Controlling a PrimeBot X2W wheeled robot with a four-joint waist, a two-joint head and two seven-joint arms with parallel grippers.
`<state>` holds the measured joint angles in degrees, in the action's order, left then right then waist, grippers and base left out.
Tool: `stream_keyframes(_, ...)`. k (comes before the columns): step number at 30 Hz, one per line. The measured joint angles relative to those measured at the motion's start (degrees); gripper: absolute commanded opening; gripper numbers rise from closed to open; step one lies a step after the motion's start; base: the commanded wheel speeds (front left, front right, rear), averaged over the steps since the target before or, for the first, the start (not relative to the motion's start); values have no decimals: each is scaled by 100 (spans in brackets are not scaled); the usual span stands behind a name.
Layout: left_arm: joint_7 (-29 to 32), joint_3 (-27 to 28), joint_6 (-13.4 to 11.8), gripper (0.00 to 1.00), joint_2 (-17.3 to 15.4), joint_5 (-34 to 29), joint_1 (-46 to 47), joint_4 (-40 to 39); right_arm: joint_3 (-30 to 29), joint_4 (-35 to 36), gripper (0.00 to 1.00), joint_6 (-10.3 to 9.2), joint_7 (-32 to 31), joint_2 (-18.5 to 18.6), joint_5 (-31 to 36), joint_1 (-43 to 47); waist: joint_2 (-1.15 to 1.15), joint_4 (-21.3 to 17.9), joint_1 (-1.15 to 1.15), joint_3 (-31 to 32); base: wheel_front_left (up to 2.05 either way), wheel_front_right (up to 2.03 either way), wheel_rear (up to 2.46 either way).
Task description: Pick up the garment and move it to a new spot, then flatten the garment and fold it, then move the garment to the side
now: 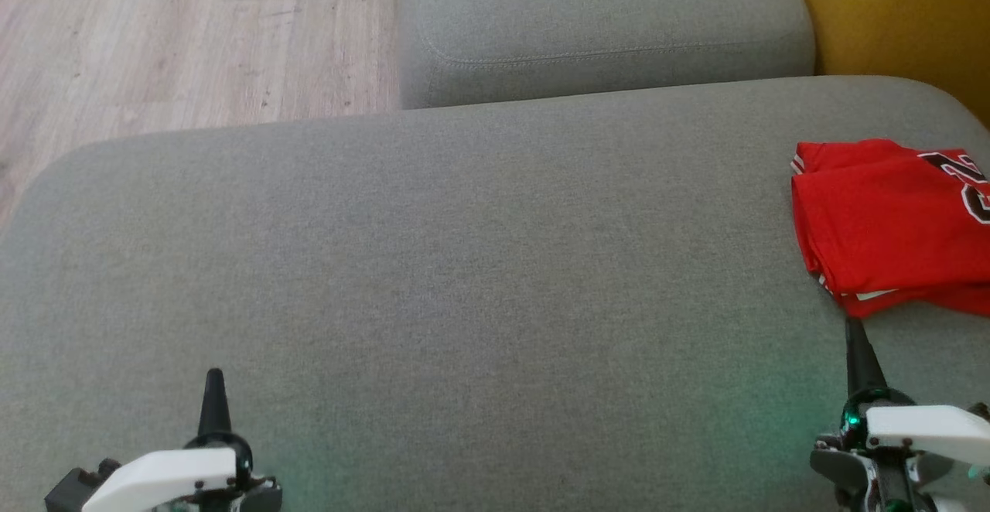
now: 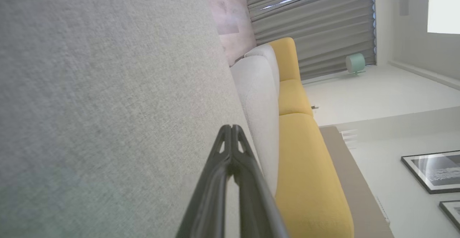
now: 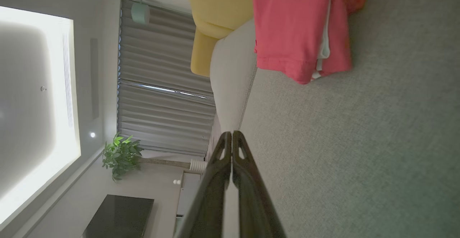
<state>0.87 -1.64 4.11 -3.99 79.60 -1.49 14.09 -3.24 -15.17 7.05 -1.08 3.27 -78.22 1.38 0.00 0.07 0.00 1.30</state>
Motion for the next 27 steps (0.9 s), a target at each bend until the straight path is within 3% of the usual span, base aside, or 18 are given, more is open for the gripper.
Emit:
stream_keyframes(22, 363, 364, 279, 0, 13, 1367, 431, 143, -257, -46, 0, 0, -349, 0, -1450, -466, 0, -7, 0, -149, 0, 0, 0)
stream_keyframes(27, 365, 376, 299, 0, 15, 1419, 478, 151, -269, -49, 0, 0, -354, 0, -1500, -469, 0, -7, 0, -149, 0, 0, 0)
